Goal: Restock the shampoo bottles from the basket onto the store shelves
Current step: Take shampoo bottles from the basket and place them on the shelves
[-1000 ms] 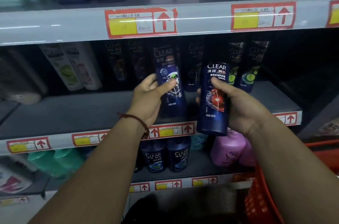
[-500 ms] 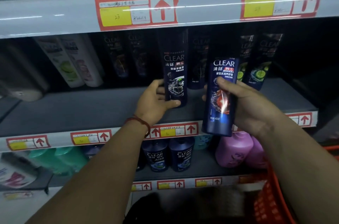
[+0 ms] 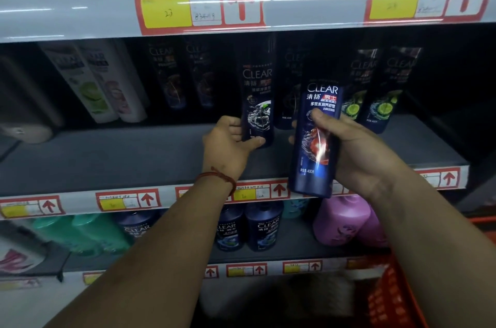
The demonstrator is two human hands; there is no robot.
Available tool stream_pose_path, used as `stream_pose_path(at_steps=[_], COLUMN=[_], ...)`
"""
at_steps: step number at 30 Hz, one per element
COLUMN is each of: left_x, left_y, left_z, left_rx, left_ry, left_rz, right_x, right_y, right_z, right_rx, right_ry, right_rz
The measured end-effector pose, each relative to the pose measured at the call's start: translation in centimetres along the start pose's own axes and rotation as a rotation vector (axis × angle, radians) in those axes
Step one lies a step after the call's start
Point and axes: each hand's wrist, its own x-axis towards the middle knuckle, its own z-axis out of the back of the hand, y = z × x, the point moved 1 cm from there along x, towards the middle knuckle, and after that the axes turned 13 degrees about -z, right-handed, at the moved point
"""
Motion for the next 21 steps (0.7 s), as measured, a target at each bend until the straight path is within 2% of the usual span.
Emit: stream_pose_path(at_steps=[10, 21], left_x=[0.1, -1.0], left_y=[0.1, -0.1], left_z=[-0.6, 2.0], left_rx=[-0.008, 0.072], left_ry=[-0.026, 0.035], left_rz=[0.04, 0.053], right_x=[-0.9, -1.9], right_y=[-0.8, -1.5], right_z=[-0.1, -2.5], right_rx=[-0.07, -0.059], right_ry=[-0.019, 0.006], right_rz=[-0.018, -0.017])
